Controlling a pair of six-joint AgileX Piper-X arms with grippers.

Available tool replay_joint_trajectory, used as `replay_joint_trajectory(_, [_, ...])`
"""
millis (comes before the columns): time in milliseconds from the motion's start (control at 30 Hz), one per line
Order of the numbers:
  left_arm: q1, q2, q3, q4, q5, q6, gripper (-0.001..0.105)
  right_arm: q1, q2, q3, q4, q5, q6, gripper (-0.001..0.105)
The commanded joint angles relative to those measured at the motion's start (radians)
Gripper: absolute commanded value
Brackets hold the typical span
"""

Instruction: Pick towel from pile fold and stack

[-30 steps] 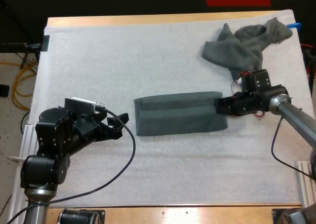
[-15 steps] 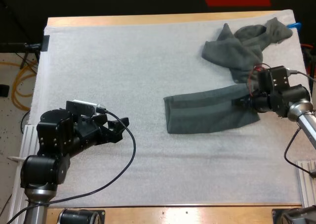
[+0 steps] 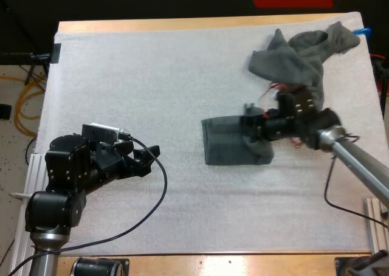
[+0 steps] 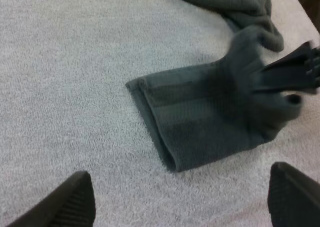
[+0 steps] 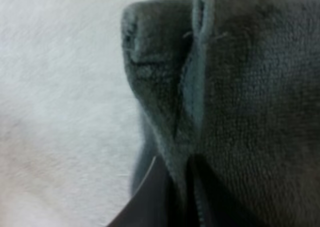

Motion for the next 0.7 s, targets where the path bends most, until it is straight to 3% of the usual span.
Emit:
replay_joint_trajectory(0, [-0.001, -0.003, -0.007, 0.003, 0.008, -0.004, 0.069, 0.017, 0.015, -0.016, -0.045, -0.020, 0.039, 0.000])
replay_joint_trajectory(300, [-0.001, -0.003, -0.007, 0.003, 0.008, -0.004, 0.069, 0.050, 0.094, -0.051, -0.139, -0.060, 0.107, 0.000])
replay_joint_trajectory(367, [-0.001, -0.003, -0.007, 0.003, 0.008, -0.004, 0.069, 0.050, 0.093, -0.051, -0.139, -0.089, 0.106, 0.004])
replay_joint_trajectory(400, [-0.001, -0.003, -0.007, 0.003, 0.008, -0.004, 0.069, 0.050, 0.093, -0.051, -0.139, -0.101, 0.104, 0.009])
replay_joint_trajectory(500, [-0.001, -0.003, -0.007, 0.003, 0.008, -0.004, 0.069, 0.050, 0.093, -0.051, -0.151, -0.154, 0.103, 0.036])
replay_joint_trajectory(567, [-0.001, -0.003, -0.007, 0.003, 0.008, -0.004, 0.069, 0.050, 0.093, -0.051, -0.169, -0.209, 0.092, 0.065])
replay_joint_trajectory(667, [-0.001, -0.003, -0.007, 0.003, 0.008, -0.004, 0.069, 0.050, 0.093, -0.051, -0.205, -0.318, 0.060, 0.076])
